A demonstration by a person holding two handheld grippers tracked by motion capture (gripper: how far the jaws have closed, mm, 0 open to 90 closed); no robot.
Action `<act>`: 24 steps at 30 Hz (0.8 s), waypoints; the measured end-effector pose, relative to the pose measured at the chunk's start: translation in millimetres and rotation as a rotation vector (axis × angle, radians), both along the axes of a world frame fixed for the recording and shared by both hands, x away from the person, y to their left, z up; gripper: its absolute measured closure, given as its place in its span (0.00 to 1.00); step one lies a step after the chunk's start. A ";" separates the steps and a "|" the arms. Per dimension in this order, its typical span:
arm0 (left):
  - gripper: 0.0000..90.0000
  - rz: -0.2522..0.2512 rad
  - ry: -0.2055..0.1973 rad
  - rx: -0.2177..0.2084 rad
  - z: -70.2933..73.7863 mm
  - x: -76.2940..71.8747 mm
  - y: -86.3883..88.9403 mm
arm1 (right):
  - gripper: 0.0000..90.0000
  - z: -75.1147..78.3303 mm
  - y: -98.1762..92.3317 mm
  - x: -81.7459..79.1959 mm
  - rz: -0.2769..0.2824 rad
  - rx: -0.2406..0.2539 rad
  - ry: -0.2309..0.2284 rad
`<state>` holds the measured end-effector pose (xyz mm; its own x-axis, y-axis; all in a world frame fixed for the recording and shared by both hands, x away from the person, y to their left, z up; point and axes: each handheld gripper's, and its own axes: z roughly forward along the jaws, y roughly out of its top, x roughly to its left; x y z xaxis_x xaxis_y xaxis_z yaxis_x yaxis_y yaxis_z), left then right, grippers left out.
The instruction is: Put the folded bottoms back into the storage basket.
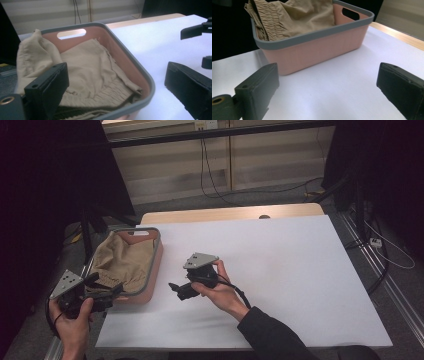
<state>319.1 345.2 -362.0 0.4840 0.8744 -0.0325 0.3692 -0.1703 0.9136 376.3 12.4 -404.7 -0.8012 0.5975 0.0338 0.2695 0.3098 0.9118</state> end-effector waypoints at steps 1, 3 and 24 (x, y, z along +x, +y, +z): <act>0.06 -0.001 0.002 0.006 -0.8 -1.1 -1.7 | 0.05 -0.1 -2.3 -0.6 -0.002 0.001 0.002; 0.06 -0.014 0.002 0.015 -2.1 -3.3 -5.9 | 0.05 0.0 -7.0 -1.6 -0.007 -0.003 -0.002; 0.06 -0.069 -0.011 -0.018 -17.2 -7.6 -56.5 | 0.04 -12.0 -45.9 -14.3 -0.070 -0.013 -0.007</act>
<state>311.4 288.7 -379.2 0.5433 0.8385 -0.0423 0.3473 -0.1786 0.9206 362.0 -33.5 -416.7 -0.7576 0.6524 0.0205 0.2847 0.3020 0.9098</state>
